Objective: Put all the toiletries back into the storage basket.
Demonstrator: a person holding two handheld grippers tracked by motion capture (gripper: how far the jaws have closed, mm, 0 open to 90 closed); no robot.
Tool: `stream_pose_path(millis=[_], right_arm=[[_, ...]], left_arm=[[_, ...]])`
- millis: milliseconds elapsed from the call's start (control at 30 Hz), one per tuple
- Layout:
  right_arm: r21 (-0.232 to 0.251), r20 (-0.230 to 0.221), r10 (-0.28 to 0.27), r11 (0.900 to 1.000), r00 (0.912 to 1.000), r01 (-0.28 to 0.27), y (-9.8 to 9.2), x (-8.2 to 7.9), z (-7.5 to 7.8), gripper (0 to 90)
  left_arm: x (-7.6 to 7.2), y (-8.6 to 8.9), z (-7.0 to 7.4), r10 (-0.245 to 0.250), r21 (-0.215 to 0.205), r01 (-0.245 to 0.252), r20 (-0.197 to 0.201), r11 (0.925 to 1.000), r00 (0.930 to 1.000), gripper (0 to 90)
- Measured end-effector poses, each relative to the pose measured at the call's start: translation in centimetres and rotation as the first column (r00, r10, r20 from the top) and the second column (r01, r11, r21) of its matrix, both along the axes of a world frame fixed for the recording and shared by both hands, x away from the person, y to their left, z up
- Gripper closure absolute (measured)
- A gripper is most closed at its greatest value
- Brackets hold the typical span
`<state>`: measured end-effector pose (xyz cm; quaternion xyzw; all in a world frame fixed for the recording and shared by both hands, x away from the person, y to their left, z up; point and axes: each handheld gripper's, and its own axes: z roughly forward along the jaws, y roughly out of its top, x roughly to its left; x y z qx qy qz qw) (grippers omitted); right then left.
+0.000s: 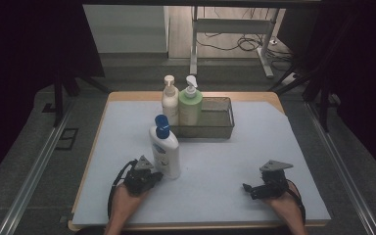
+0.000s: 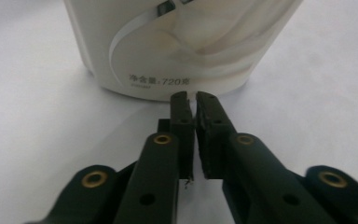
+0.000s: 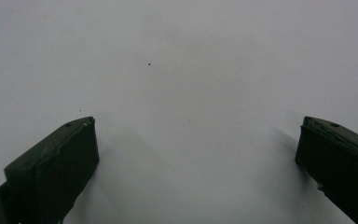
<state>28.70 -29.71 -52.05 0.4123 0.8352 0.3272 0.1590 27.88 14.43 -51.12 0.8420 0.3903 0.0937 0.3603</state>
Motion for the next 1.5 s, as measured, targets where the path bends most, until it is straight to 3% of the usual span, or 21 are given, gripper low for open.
stream_pose_path(millis=[167,233,400,600,867,933,1033,1167,1500], right_arm=[[-0.001,-0.006,-0.008,1.0,0.9999,0.008,0.1,0.0,0.1,0.0],[-0.006,-0.009,-0.007,1.0,0.9999,0.007,0.1,0.0,0.1,0.0],[-0.01,-0.009,-0.009,1.0,0.9999,0.009,0.1,0.0,0.2,0.0],[0.007,-0.008,-0.005,1.0,1.0,0.005,-0.1,-0.2,0.6,0.0],[0.054,0.032,0.016,0.998,0.9994,-0.018,0.1,-0.7,2.0,0.0],[0.057,0.038,0.024,0.998,0.999,-0.026,0.4,-0.8,2.4,0.0],[0.067,0.046,0.041,0.997,0.9981,-0.044,0.8,-1.0,3.0,0.0],[0.081,0.062,0.071,0.994,0.9956,-0.076,1.5,-1.2,4.0,0.0],[0.097,0.087,0.123,0.987,0.9886,-0.131,3.3,-0.9,5.3,0.0]], left_arm=[[-0.5,0.8,0.4,0.023,-0.012,-0.023,0.016,0.9997,0.9996,67.7],[-1.0,1.7,0.6,0.059,-0.02,-0.058,0.026,0.9981,0.9979,59.2],[-1.5,2.9,0.8,0.095,-0.023,-0.095,0.028,0.9952,0.995,36.2],[-2.6,3.7,0.2,0.138,0.032,-0.139,0.042,0.9897,0.9895,13.9],[-2.6,4.6,-0.5,0.161,0.014,-0.162,0.04,0.9867,0.9861,12.2],[-2.6,4.8,-1.0,0.162,0.047,-0.163,0.033,0.9855,0.9863,12.2],[-2.6,4.8,-1.1,0.166,0.042,-0.168,0.041,0.9849,0.9853,12.2],[-2.7,4.5,-1.2,0.157,0.077,-0.161,0.059,0.9839,0.9858,12.0],[-2.7,4.5,-1.2,0.16,0.071,-0.164,0.06,0.9839,0.9853,11.9]])
